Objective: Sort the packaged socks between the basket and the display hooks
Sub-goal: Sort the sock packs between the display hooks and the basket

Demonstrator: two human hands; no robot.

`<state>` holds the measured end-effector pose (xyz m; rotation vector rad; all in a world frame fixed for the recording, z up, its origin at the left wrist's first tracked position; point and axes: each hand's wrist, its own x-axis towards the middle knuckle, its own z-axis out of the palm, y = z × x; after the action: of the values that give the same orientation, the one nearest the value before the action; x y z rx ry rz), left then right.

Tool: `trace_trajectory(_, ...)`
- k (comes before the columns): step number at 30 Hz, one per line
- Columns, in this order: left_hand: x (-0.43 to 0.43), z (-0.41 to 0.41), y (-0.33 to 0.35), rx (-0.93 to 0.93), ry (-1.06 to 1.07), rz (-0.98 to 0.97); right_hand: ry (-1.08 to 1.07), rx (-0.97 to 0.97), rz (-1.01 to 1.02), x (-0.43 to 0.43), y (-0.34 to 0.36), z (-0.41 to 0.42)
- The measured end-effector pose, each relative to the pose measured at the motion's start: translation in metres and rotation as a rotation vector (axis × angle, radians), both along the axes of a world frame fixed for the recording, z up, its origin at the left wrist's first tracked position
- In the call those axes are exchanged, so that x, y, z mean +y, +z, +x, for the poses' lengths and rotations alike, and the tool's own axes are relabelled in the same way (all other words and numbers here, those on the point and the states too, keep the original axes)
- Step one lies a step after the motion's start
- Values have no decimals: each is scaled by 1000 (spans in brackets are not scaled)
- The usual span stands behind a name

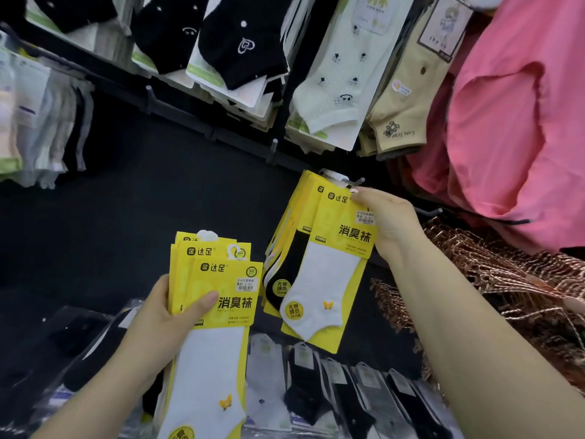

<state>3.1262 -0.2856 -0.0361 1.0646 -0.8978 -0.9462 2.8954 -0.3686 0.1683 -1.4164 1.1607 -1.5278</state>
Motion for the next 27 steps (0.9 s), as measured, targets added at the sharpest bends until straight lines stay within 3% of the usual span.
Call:
trace_trajectory(7,0,-3,1,-17,-14,-3,7,54,77,-1,5,-4)
trace_trajectory(14,0,-2,1,-9,-30,-14,-41,93,-100,4,17,5)
trace_trajectory(23,1,-5,1,-27,-37,-9,-109,46,-80,-6,10,25)
trace_trajectory(27,1,-4,2,3,-38,-13,-400,189,-302,-3,-10,26)
